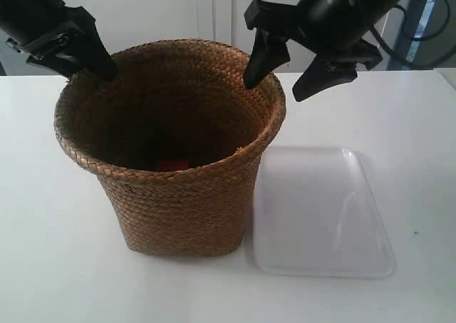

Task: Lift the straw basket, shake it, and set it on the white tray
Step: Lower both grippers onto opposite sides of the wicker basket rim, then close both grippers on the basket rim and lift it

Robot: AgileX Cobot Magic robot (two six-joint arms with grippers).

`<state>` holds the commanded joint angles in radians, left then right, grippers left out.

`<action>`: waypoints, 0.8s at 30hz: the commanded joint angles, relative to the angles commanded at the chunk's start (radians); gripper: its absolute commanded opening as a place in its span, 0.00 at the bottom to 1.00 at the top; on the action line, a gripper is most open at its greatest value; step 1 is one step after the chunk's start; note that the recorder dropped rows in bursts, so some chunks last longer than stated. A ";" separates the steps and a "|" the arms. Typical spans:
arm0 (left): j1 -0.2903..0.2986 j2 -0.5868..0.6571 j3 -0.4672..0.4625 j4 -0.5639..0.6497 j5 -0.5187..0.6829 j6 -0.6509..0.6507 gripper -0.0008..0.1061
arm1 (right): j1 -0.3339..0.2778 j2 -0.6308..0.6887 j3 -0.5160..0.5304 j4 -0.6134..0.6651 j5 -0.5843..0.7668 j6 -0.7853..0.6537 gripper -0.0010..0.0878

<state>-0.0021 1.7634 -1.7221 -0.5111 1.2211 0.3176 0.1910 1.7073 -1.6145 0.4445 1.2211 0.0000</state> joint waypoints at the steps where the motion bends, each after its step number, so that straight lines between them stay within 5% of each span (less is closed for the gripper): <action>1: 0.000 0.006 0.000 0.000 0.000 0.000 0.63 | 0.000 0.008 0.000 0.000 0.000 0.000 0.78; 19: -0.002 0.076 0.000 -0.019 0.000 0.000 0.61 | 0.000 0.147 0.000 0.055 0.000 0.000 0.70; 22: -0.010 0.076 0.000 -0.019 0.000 -0.010 0.45 | 0.000 0.153 0.000 0.080 0.000 0.000 0.57; 24: -0.010 0.076 0.000 -0.040 0.000 -0.010 0.20 | 0.000 0.153 0.000 0.106 0.000 0.000 0.32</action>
<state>-0.0121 1.8391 -1.7221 -0.5513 1.2211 0.3077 0.1910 1.8599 -1.6145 0.5508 1.2211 0.0000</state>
